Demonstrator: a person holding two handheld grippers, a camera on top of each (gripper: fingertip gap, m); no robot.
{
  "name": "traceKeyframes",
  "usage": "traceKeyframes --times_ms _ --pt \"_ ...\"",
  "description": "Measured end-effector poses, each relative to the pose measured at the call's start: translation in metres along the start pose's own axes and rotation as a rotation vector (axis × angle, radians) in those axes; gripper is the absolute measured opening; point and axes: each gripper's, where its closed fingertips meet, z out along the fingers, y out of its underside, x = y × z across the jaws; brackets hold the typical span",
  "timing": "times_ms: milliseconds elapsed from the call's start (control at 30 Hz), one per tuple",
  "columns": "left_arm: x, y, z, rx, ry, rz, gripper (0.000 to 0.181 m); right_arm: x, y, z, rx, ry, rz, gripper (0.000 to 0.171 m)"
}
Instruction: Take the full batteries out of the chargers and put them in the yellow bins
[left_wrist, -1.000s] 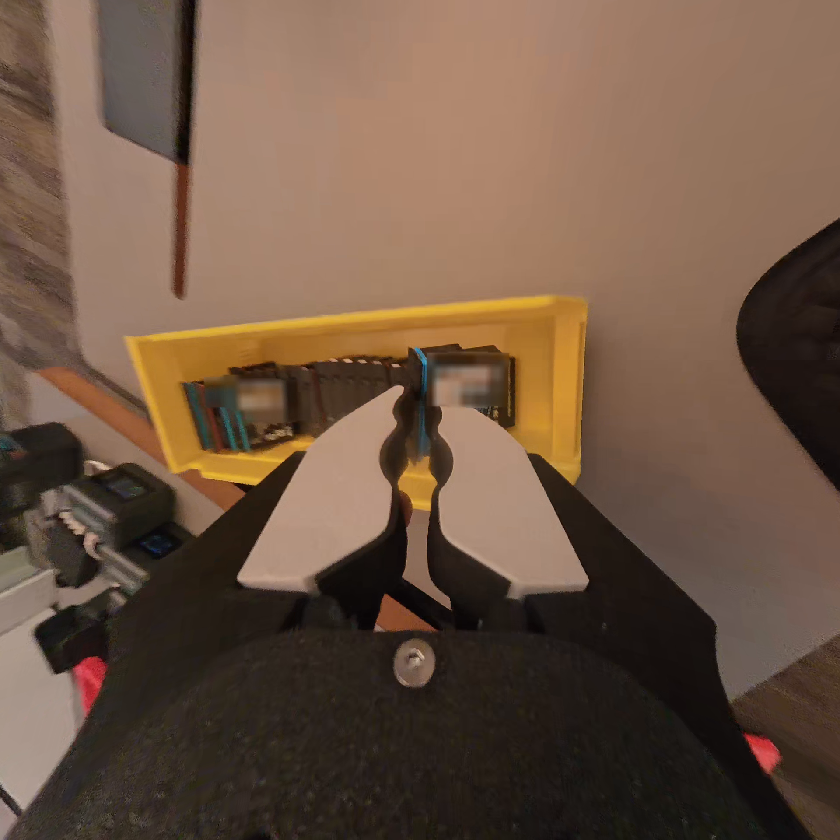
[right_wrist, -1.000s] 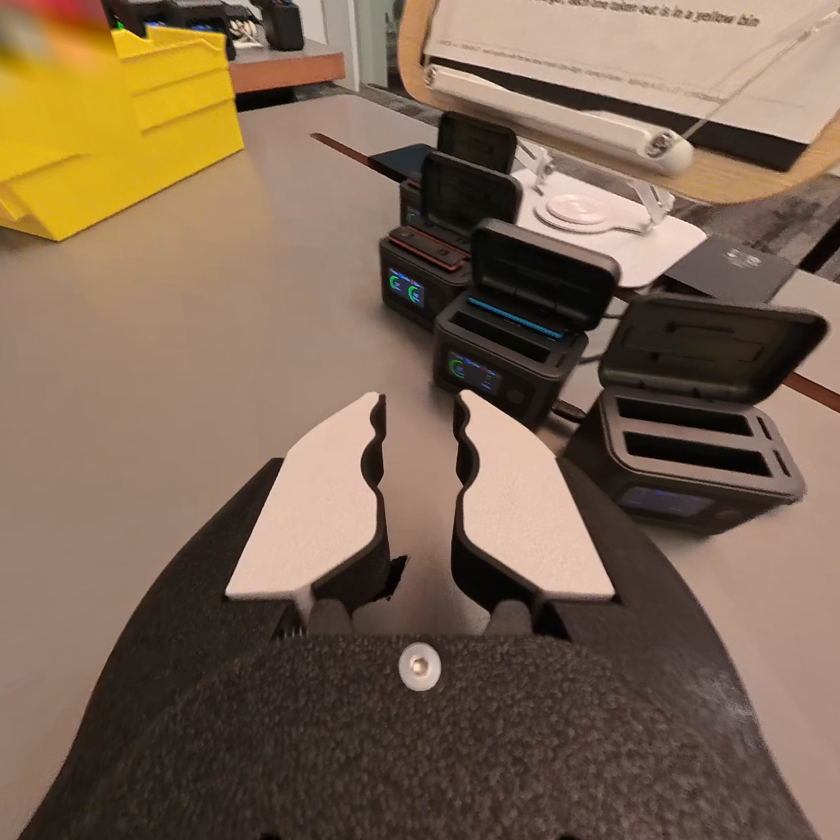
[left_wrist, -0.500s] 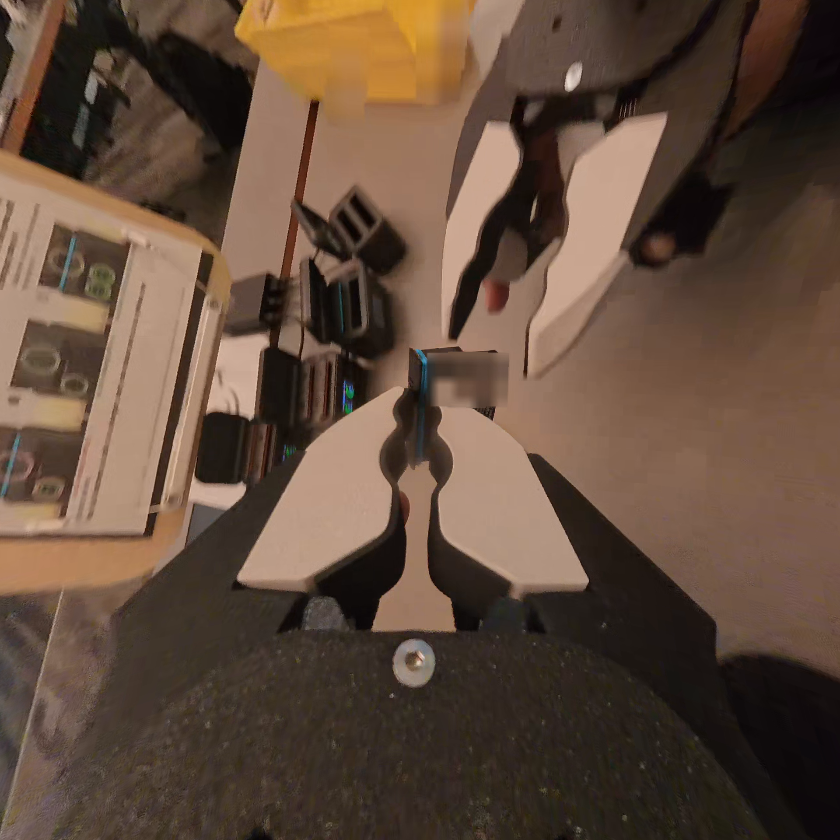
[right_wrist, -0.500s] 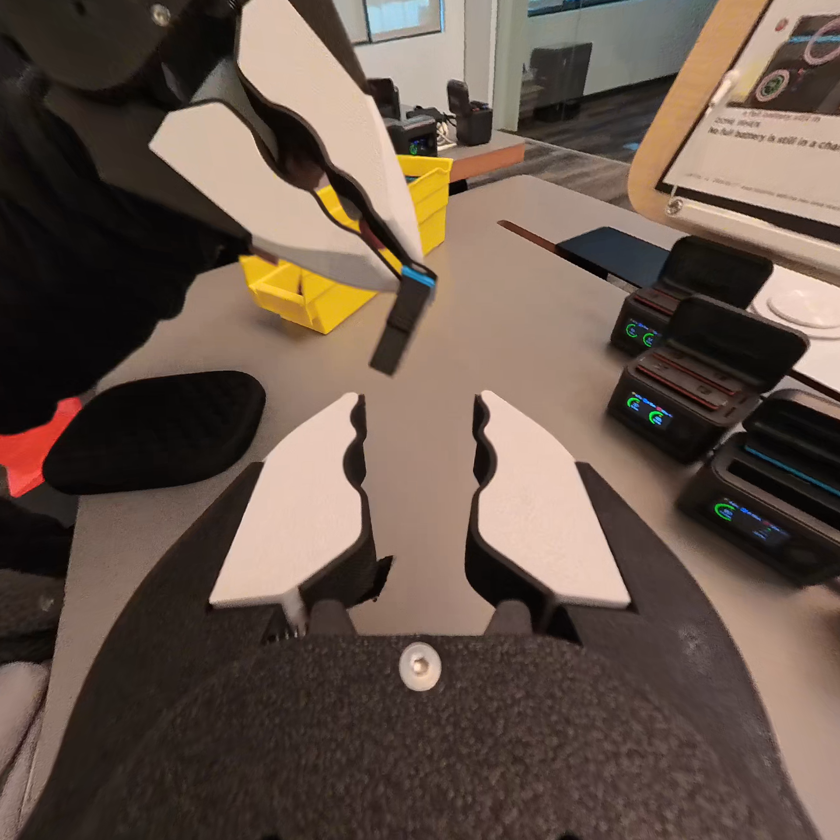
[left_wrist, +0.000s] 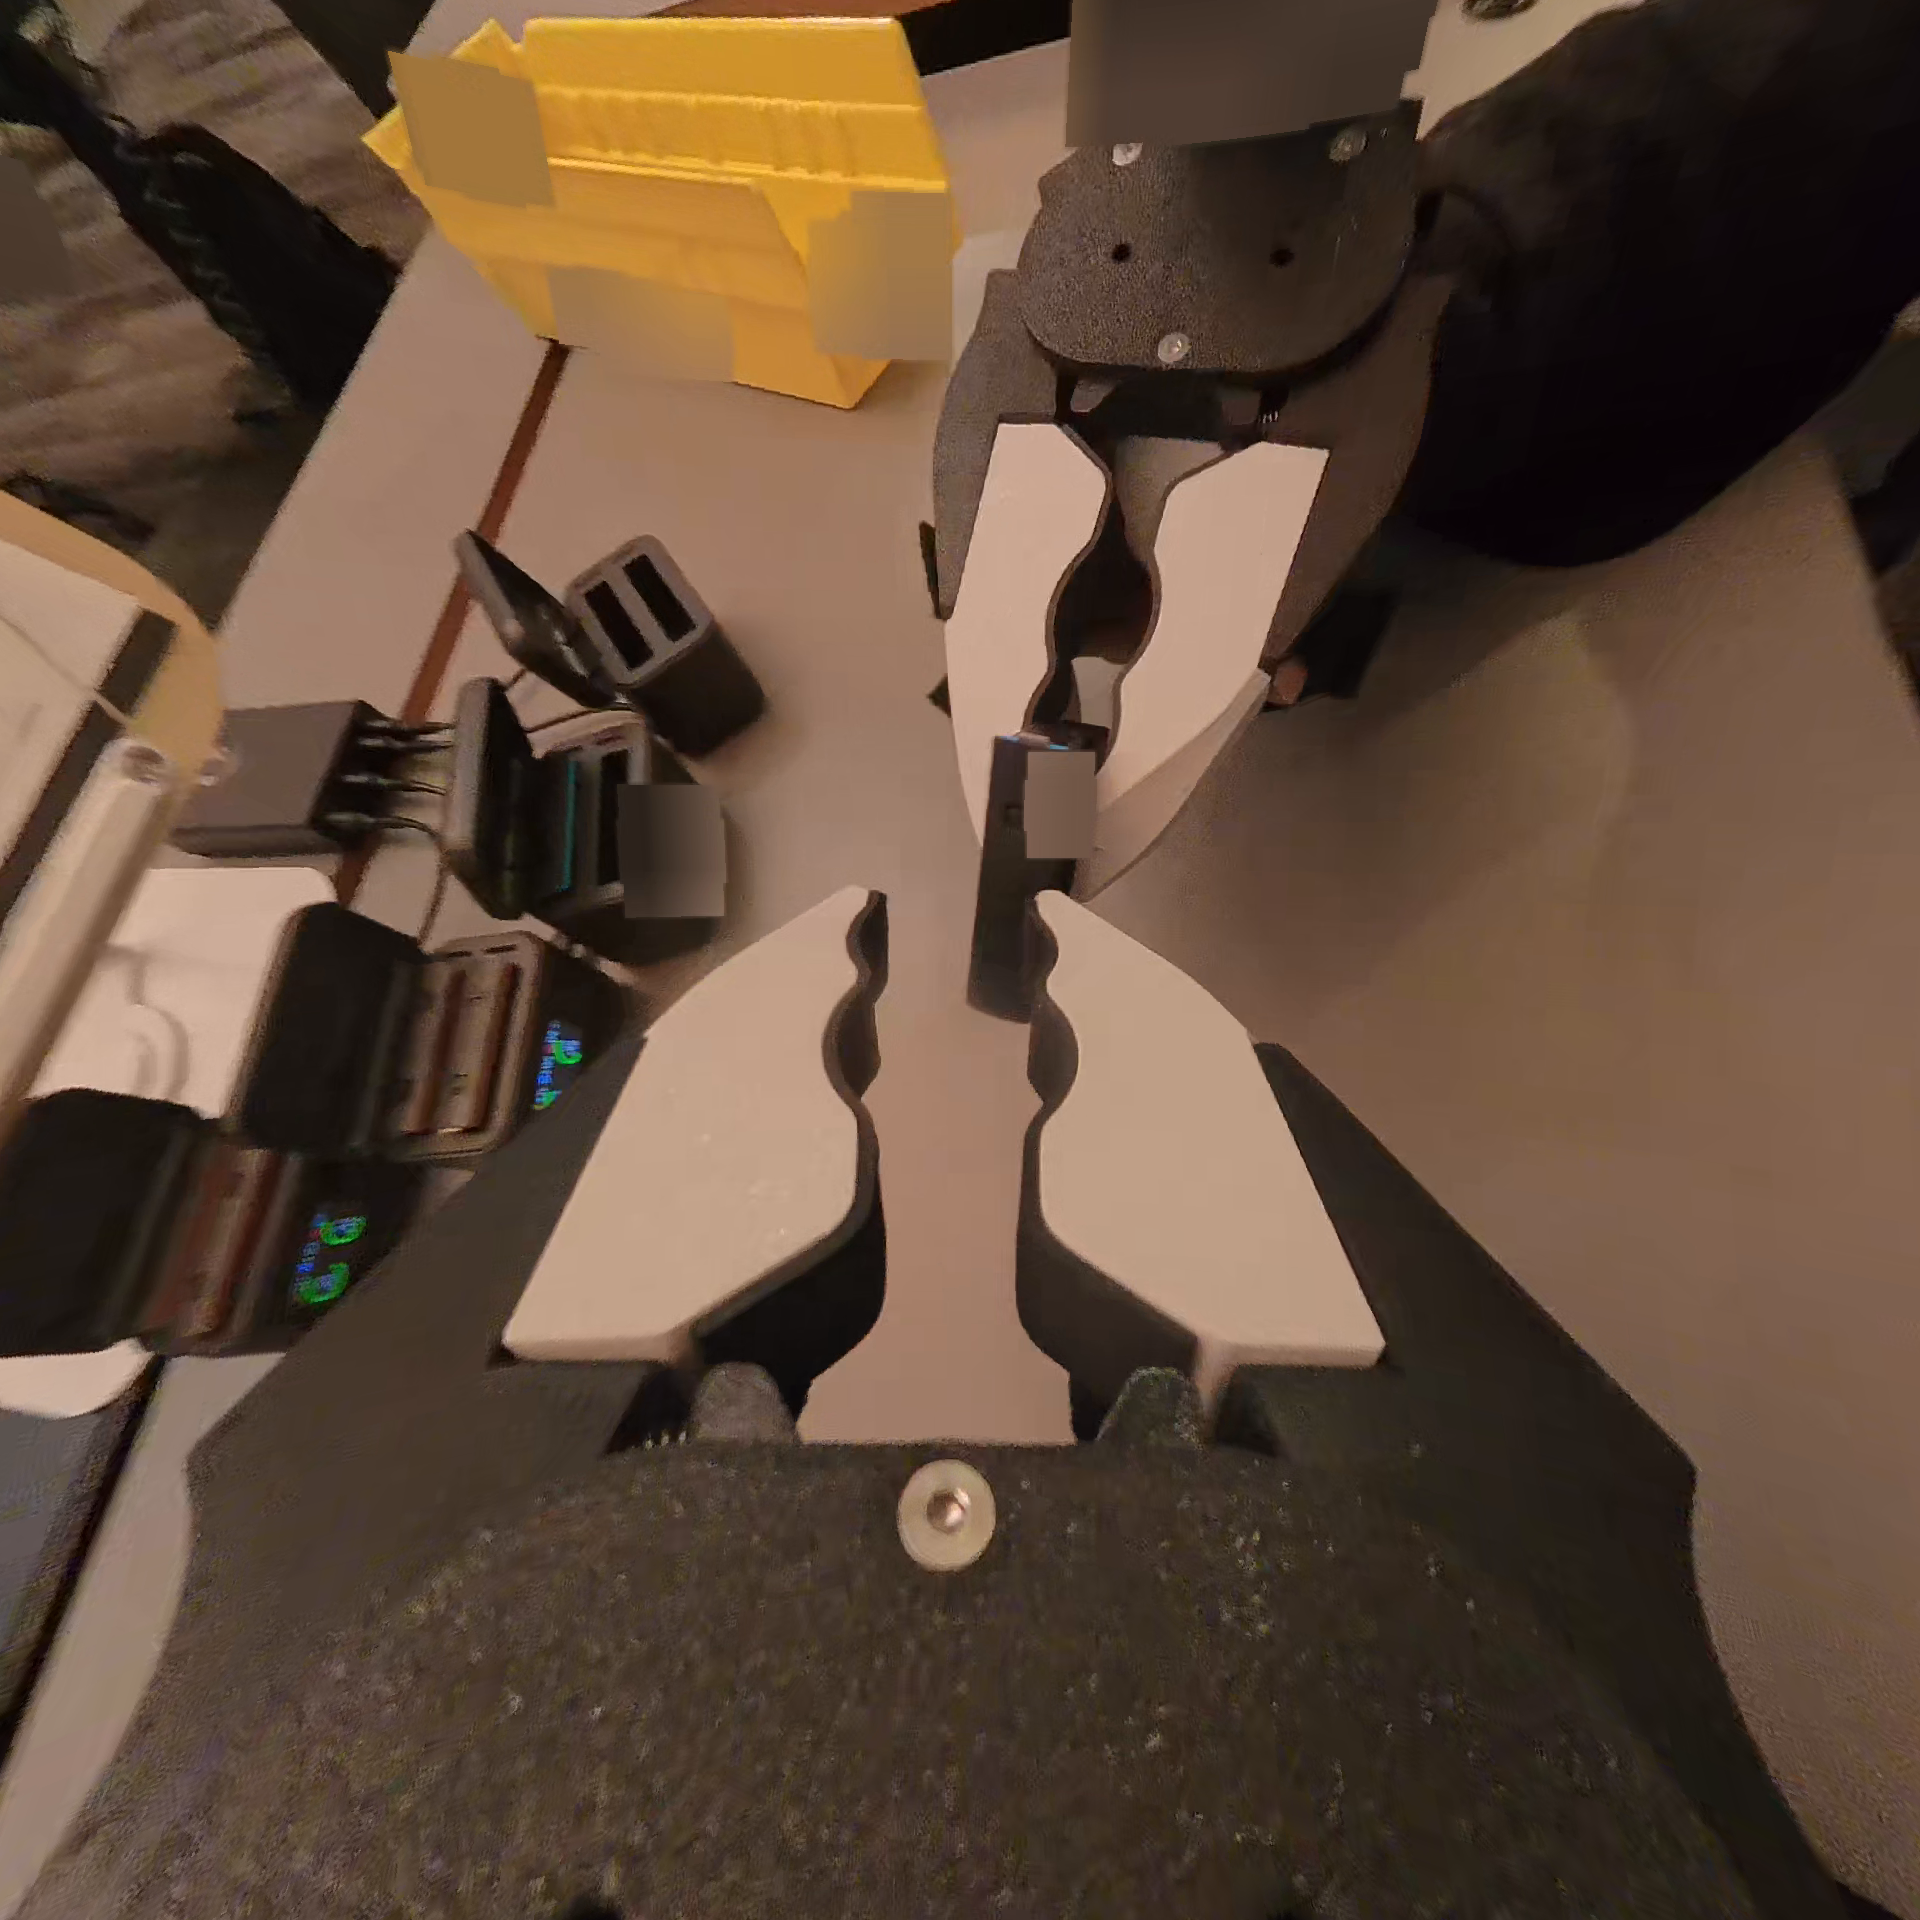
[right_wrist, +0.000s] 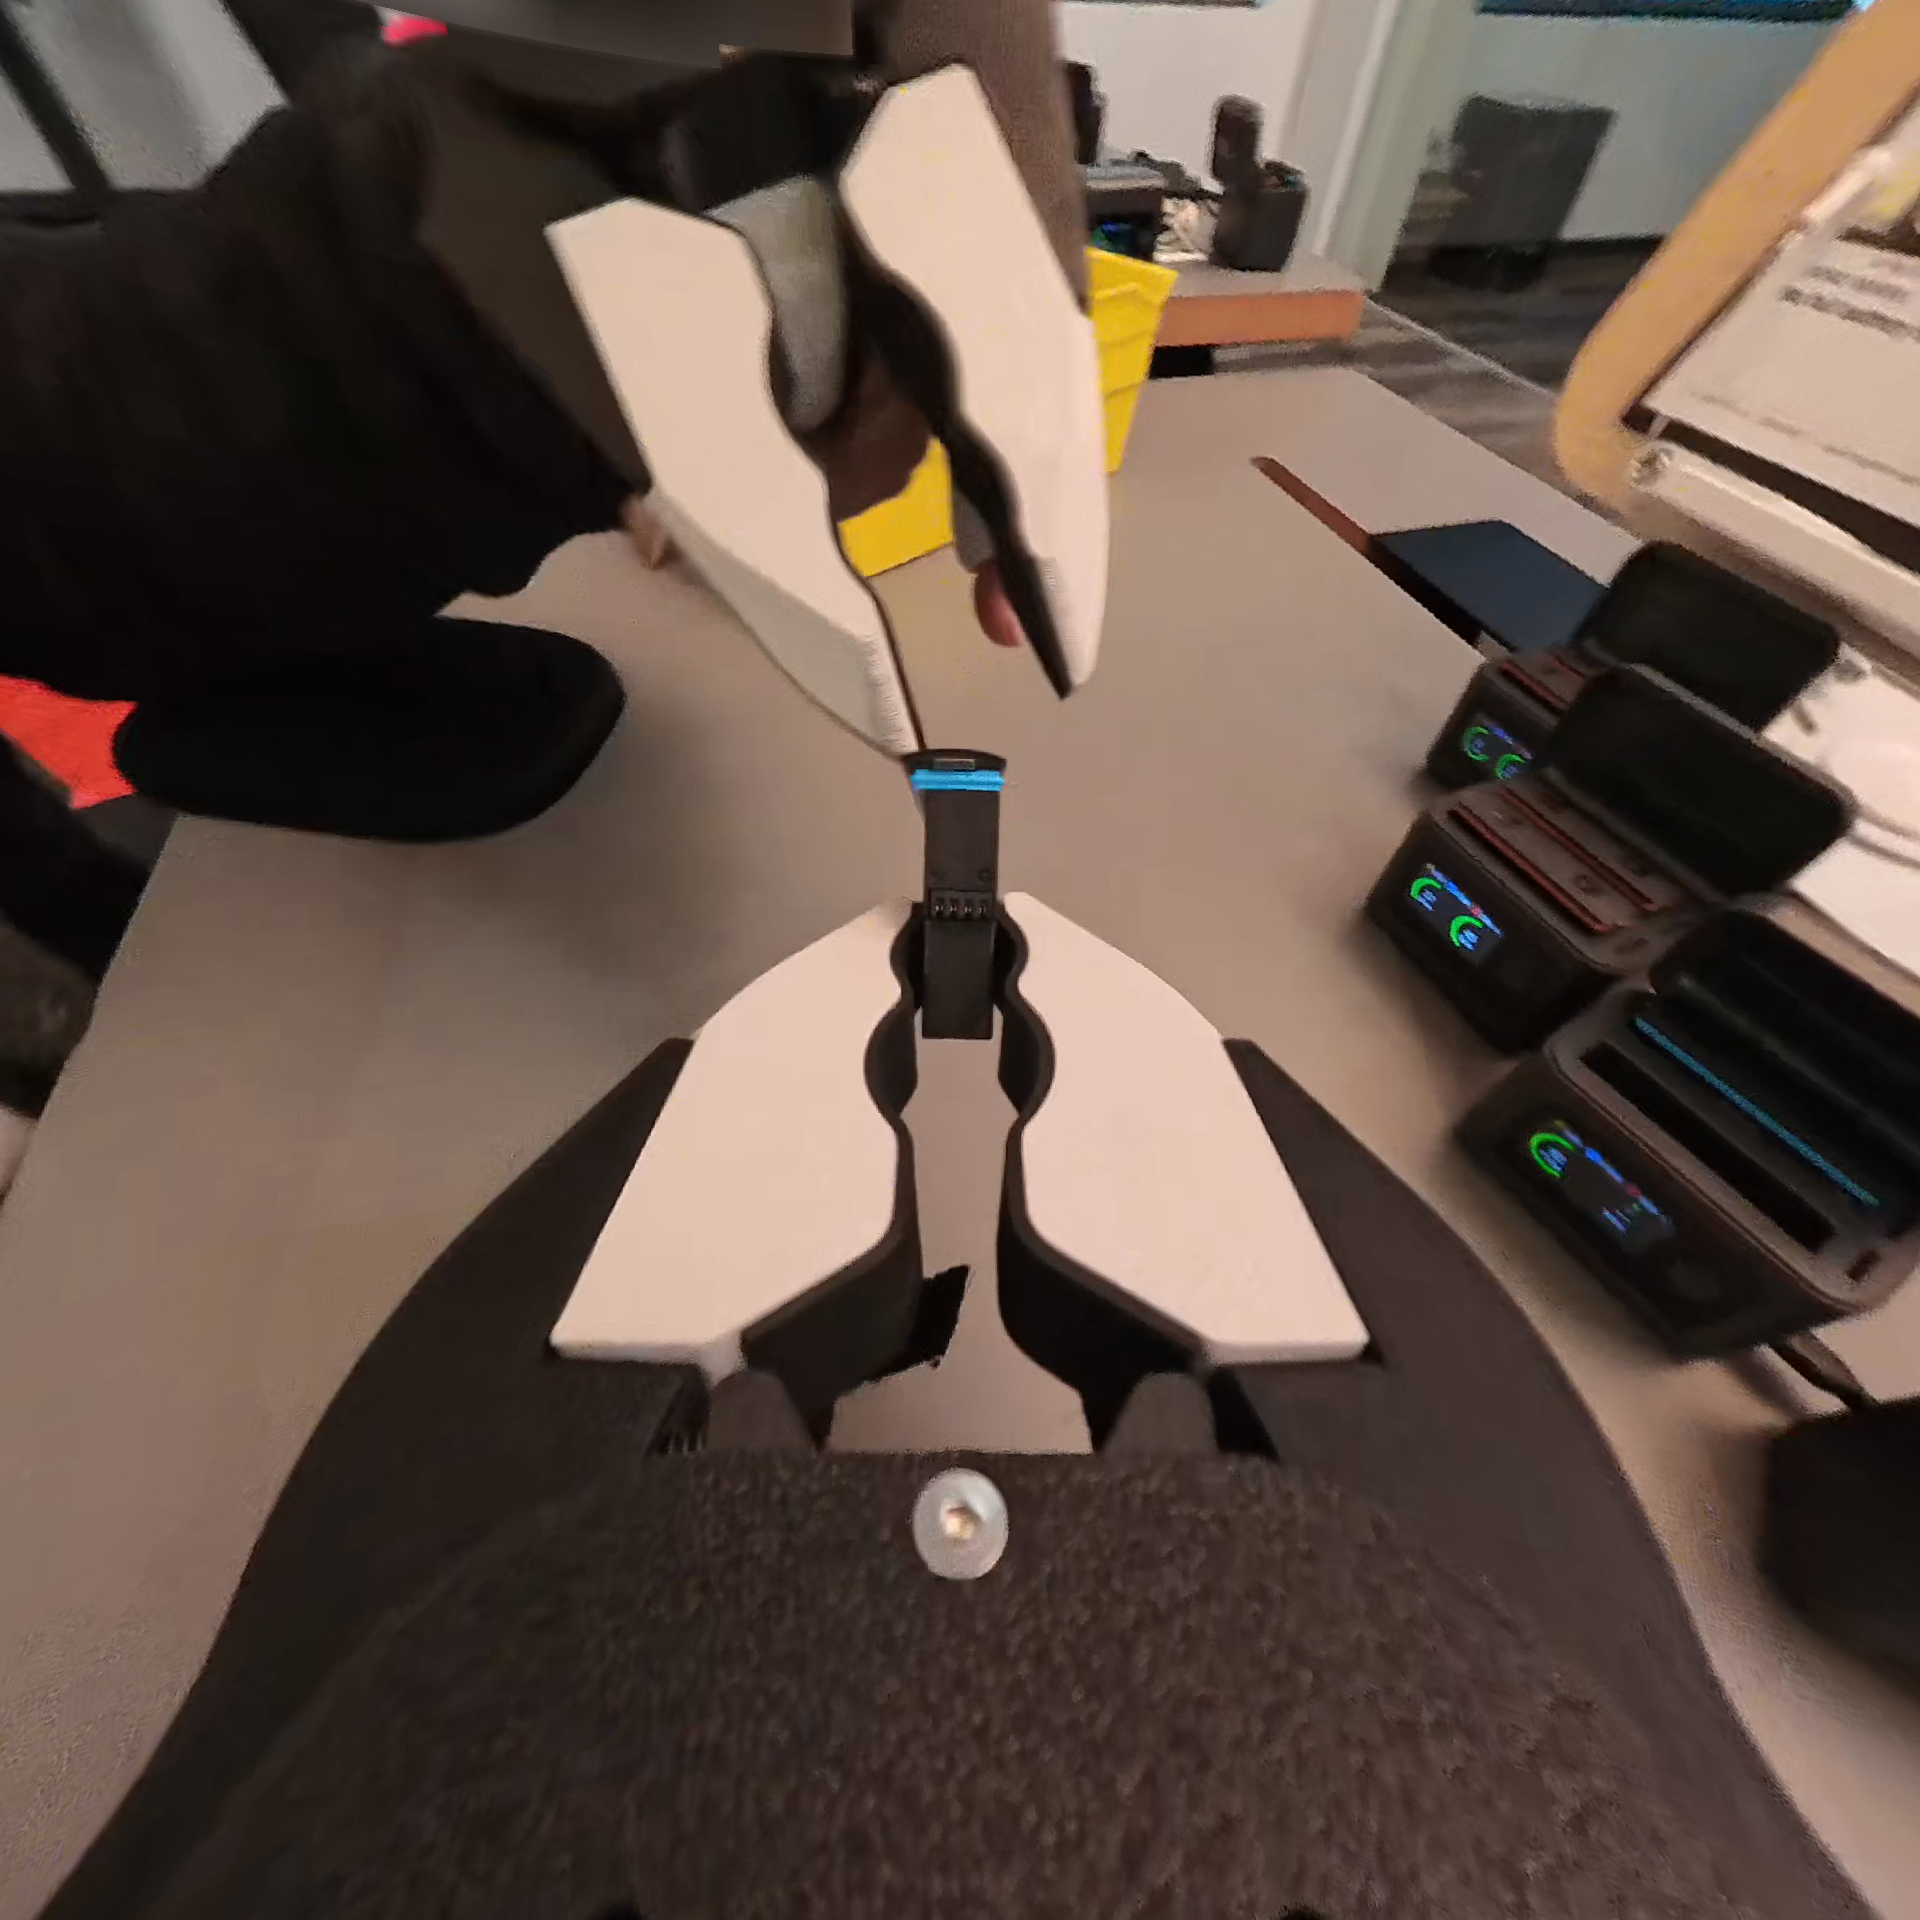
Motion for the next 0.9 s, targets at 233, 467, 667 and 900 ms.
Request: traceKeyframes --times_ms 233,467,667,900 --pt "0.019 -0.004 0.006 0.025 0.207 -0.049 0.017 -0.011 0.000 -0.006 0.052 -0.082 -0.033 0.010" --pt "0.018 -0.007 0.009 0.017 0.201 -0.026 0.014 -0.007 0.001 -0.010 0.074 -0.091 -0.003 0.010" --pt "-0.005 -0.008 0.013 0.050 0.106 -0.321 0.013 0.023 -0.002 -0.017 0.054 0.188 -0.202 0.010" --pt "-0.027 -0.007 0.025 0.252 0.200 -0.941 0.027 0.045 -0.005 -0.026 -0.093 0.668 -0.865 0.010"
